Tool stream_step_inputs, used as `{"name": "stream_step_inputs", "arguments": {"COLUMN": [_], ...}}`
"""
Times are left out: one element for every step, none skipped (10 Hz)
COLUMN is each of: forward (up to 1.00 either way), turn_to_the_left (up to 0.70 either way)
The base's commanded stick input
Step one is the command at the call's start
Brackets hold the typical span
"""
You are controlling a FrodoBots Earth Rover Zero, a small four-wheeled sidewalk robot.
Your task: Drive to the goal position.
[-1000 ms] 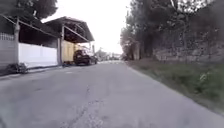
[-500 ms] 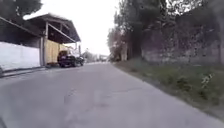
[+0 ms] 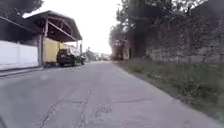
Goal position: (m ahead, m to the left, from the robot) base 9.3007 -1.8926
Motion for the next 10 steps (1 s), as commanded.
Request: {"name": "stream_step_inputs", "arguments": {"forward": [1.00, 1.00, 1.00, 1.00, 1.00, 1.00, 1.00, 1.00, 1.00, 1.00], "turn_to_the_left": [0.05, 0.05, 0.05, 0.05, 0.05, 0.05, 0.05, 0.05, 0.05, 0.05]}}
